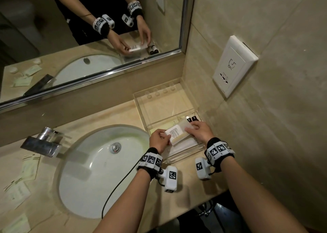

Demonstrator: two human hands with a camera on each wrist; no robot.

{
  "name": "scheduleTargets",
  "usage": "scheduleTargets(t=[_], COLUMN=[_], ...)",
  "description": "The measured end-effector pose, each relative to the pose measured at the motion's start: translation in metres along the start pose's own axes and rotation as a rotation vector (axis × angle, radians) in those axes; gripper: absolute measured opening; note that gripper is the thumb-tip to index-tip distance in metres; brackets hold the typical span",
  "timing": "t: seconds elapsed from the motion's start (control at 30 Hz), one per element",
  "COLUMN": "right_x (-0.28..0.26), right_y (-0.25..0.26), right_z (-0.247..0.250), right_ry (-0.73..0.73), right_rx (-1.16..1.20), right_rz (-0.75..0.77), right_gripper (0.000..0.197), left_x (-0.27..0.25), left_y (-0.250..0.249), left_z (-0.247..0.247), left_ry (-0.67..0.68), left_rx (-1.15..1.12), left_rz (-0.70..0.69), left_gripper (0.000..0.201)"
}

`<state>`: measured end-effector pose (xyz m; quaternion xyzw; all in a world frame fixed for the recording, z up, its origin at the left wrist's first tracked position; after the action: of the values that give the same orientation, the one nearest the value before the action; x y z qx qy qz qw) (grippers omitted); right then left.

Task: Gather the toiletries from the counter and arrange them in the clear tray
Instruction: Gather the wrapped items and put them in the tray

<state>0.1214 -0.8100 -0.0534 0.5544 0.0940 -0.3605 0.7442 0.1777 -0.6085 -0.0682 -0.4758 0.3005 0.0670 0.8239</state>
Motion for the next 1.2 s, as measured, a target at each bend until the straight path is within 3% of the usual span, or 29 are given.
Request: scheduleTargets(t=[0.13, 0.37, 0.67, 0.97, 1.2], right_x=[0.006, -0.003, -0.005, -0.007, -0.006], right_y=[-0.010, -0.008, -0.008, -0.003, -0.005], right_z=[-0.002, -0.001, -0.002, -0.002, -0.004], right_ry=[-0.055, -0.171, -0.195, -0.181, -0.141], right_rx=[-0.161, -0.425, -0.454, -0.493, -0.508], right_rz=[-0.045, 0.043, 0.084, 0.117, 0.147], right_gripper=[0.040, 0.029, 0.025, 0.023, 0.024], left_x=[0.002, 0.004, 0.003, 0.004, 0.005], left_y=[0.001, -0.001, -0.008, -0.019, -0.015], left_z=[-0.003, -0.003, -0.006, -0.013, -0.015], left_ry=[-0.037, -0.045, -0.007, 0.023, 0.001], left_rx=[0.098, 0.241, 0.246, 0.399, 0.432], left_rz=[-0.035, -0.112, -0.184, -0.250, -0.227], left_gripper=[0.027, 0.024, 0.027, 0.047, 0.041])
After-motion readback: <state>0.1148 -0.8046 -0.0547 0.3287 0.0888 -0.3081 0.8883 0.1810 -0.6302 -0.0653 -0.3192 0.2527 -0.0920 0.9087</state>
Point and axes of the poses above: each hand's wrist, its own x-axis towards the middle knuckle, its own z-axis out of the back of the hand, y = z × x, the point moved 8 cm from there along x, towards the middle knuckle, and after that the axes turned 5 degrees about x, right-handed, at the moved point
